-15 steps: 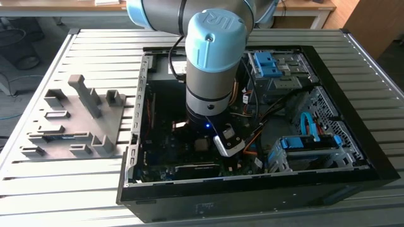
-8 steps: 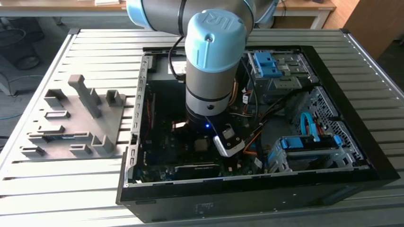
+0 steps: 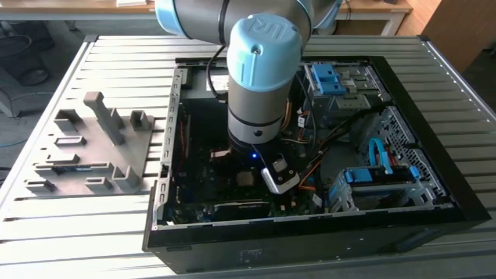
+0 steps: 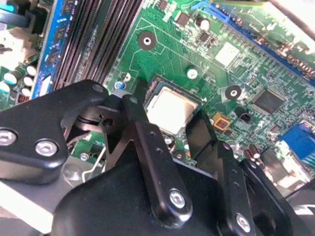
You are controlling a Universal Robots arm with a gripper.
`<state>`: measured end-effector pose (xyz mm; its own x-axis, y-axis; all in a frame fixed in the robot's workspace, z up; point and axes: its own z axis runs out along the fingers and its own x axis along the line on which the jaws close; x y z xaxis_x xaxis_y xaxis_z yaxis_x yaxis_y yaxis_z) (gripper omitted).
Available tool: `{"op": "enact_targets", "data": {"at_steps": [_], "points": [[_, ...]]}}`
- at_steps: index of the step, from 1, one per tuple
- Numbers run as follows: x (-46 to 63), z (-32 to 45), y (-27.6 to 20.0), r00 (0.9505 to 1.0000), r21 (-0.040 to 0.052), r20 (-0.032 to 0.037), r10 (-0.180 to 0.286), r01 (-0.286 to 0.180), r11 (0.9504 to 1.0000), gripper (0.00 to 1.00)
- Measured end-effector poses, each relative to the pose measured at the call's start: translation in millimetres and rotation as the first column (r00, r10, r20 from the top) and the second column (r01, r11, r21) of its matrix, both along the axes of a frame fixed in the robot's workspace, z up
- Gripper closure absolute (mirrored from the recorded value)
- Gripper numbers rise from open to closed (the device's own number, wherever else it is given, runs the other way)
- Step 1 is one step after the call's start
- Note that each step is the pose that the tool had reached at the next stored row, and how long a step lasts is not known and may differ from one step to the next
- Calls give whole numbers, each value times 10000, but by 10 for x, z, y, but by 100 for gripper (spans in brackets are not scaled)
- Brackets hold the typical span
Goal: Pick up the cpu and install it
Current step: 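Place the cpu into insertion slot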
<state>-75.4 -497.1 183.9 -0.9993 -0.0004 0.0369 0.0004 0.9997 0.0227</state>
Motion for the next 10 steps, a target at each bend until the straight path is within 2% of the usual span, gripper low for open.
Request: {"op": "enact_targets", "data": {"at_steps": [2,5,7,8,10], "points": [[0,27,0,10000,1,0,0,0,10000,41],[0,106,0,10000,-2,-2,0,0,10000,41],[0,116,0,10000,0,-1,0,0,10000,41],[4,115,0,10000,1,-10,0,0,10000,41],[25,105,0,10000,1,-89,0,0,10000,41]]}}
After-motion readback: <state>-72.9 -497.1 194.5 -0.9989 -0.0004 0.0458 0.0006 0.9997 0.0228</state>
